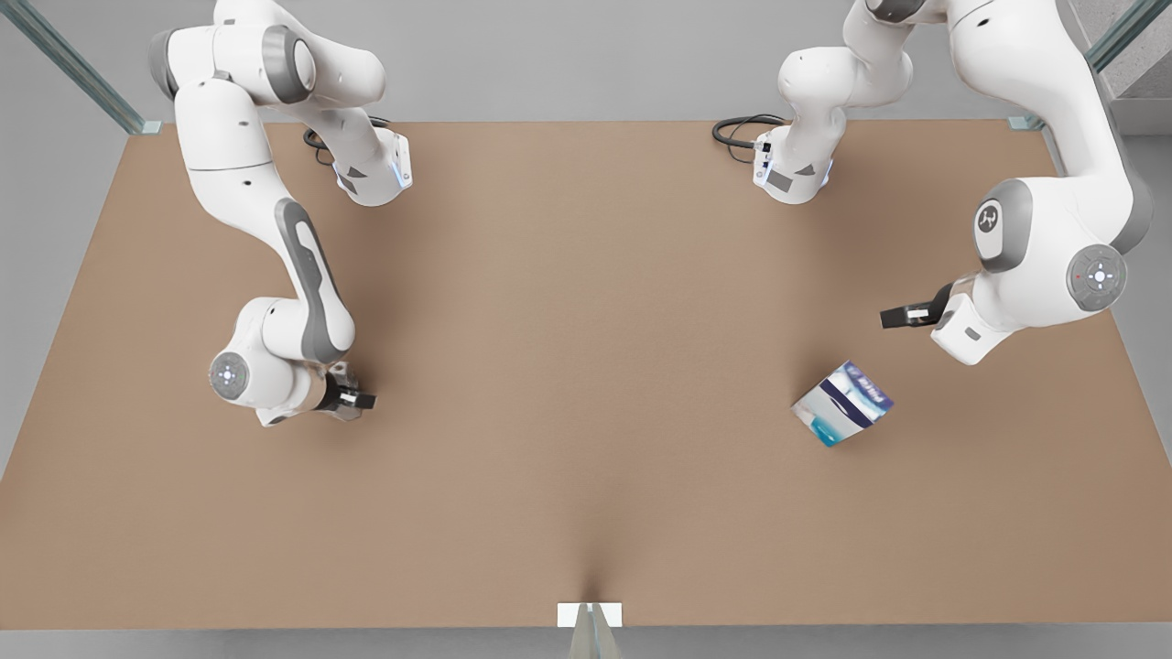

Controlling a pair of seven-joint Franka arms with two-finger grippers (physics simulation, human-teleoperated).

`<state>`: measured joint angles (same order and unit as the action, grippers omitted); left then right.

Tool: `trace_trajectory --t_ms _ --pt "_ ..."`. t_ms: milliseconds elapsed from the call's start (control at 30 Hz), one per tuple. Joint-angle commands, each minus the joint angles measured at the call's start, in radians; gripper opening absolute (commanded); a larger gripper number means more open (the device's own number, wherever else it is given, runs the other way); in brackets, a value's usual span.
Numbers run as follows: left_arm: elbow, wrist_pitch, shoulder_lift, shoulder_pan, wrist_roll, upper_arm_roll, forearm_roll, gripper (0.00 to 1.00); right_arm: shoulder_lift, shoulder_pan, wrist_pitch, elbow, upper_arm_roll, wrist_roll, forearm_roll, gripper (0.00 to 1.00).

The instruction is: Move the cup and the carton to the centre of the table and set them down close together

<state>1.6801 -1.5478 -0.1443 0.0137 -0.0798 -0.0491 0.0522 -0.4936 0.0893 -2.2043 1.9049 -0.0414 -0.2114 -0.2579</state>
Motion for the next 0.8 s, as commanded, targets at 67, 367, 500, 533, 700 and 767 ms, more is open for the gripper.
trace_trajectory --t_ms 67,367,500,533,700,767 --pt "0.000 0.000 -0.001 0.000 0.002 0.002 0.000 1.00 -0.011 0.007 -0.002 -0.015 0.000 -0.137 0.069 0.99" --pt "0.000 0.000 -0.006 0.000 0.000 0.000 0.000 1.00 -0.033 0.017 0.015 -0.038 0.006 -0.306 0.180 0.45" --pt "-0.002 0.000 -0.008 0.000 0.002 0.000 0.000 1.00 -0.043 0.023 -0.003 -0.040 0.008 -0.310 0.180 0.21" --pt "-0.002 0.000 -0.008 0.000 0.002 0.000 0.000 1.00 -0.043 0.023 -0.005 -0.041 0.008 -0.310 0.180 0.21" --pt "-0.002 0.000 -0.008 0.000 0.002 0.000 0.000 1.00 -0.042 0.018 -0.002 -0.041 0.008 -0.298 0.181 0.21" --pt "-0.002 0.000 -0.008 0.000 0.002 0.000 0.000 1.00 -0.042 0.018 0.005 -0.043 0.006 -0.296 0.181 0.21"
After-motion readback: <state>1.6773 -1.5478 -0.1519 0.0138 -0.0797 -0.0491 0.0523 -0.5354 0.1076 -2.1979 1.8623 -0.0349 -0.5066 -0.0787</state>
